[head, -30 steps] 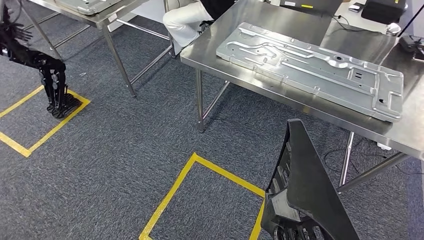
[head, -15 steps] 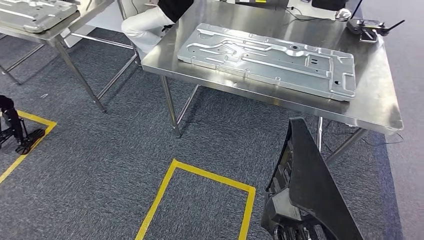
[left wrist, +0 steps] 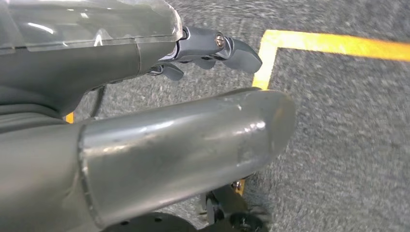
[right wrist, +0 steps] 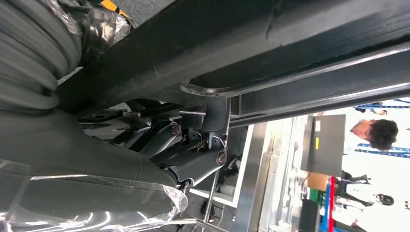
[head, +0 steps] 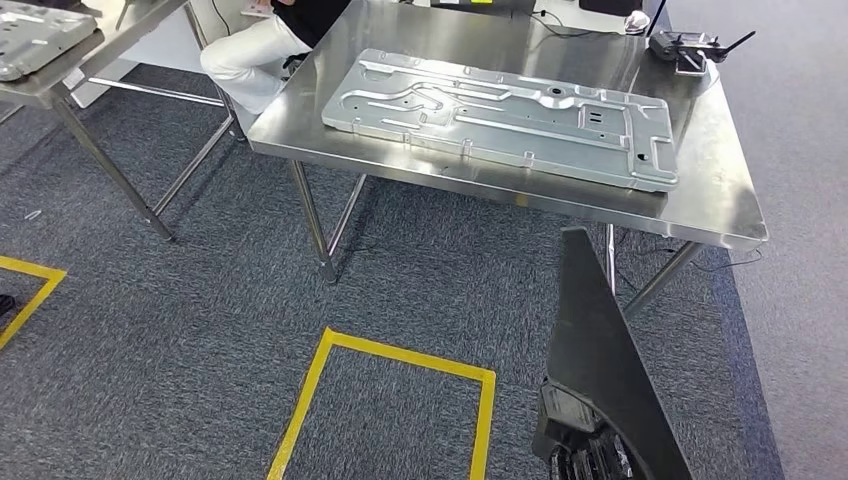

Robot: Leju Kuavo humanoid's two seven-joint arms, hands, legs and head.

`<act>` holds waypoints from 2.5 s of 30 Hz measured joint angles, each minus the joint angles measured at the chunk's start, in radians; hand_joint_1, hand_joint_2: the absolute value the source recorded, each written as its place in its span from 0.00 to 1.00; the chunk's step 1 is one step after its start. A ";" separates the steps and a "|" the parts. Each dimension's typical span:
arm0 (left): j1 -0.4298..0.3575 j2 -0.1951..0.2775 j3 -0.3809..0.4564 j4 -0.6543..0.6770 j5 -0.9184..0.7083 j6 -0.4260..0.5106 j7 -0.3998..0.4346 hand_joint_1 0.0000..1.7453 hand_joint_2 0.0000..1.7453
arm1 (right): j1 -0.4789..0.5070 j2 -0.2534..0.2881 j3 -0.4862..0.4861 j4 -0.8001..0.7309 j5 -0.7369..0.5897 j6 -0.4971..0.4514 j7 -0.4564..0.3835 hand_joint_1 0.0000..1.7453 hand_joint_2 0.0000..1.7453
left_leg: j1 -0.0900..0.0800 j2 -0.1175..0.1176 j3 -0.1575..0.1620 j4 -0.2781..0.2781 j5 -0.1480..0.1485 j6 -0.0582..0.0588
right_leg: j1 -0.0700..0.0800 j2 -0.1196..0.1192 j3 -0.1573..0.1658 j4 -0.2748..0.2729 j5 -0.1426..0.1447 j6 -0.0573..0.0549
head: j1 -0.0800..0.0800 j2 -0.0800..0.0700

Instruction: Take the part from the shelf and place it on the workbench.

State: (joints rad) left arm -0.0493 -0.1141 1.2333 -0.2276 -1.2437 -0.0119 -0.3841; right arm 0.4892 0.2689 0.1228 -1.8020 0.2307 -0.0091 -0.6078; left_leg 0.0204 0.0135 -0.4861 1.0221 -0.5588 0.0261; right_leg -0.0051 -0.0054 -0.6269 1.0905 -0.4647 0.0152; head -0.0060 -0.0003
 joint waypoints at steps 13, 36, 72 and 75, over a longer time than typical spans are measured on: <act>0.002 0.007 0.002 0.000 -0.027 -0.004 0.009 0.00 0.00 | -0.053 -0.025 0.016 0.009 0.262 -0.337 0.208 1.00 1.00 | 0.002 -0.005 -0.187 0.188 0.057 -0.037 | -0.005 0.021 0.183 -0.099 -0.102 -0.041 | -0.004 0.000; -0.026 0.022 -0.052 0.000 -0.119 -0.043 0.006 0.00 0.00 | -0.661 -0.270 0.073 0.232 0.688 -0.315 0.559 1.00 1.00 | 0.008 -0.015 0.085 0.046 -0.008 -0.043 | -0.007 0.007 -0.024 -0.038 0.038 -0.034 | -0.002 0.000; -0.015 0.034 -0.052 0.005 -0.121 -0.053 0.014 0.00 0.00 | -0.750 -0.374 0.167 0.318 0.779 -0.210 0.639 1.00 1.00 | -0.003 -0.022 -0.180 0.271 -0.074 -0.040 | 0.008 0.015 0.103 -0.087 -0.030 -0.061 | -0.003 0.000; -0.008 0.036 -0.052 0.005 -0.123 -0.050 0.013 0.00 0.00 | -0.749 -0.387 0.167 0.327 0.779 -0.195 0.644 1.00 1.00 | -0.005 -0.021 -0.211 0.158 -0.018 -0.030 | 0.008 0.020 0.163 -0.086 -0.078 -0.053 | -0.003 0.000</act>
State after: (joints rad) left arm -0.0569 -0.0784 1.1810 -0.2229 -1.3668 -0.0614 -0.3712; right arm -0.2597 -0.1184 0.2896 -1.4750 1.0098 -0.2040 0.0363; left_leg 0.0154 -0.0072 -0.6973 1.1796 -0.5768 -0.0044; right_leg 0.0030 0.0144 -0.4634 1.0040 -0.5425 -0.0382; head -0.0092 -0.0002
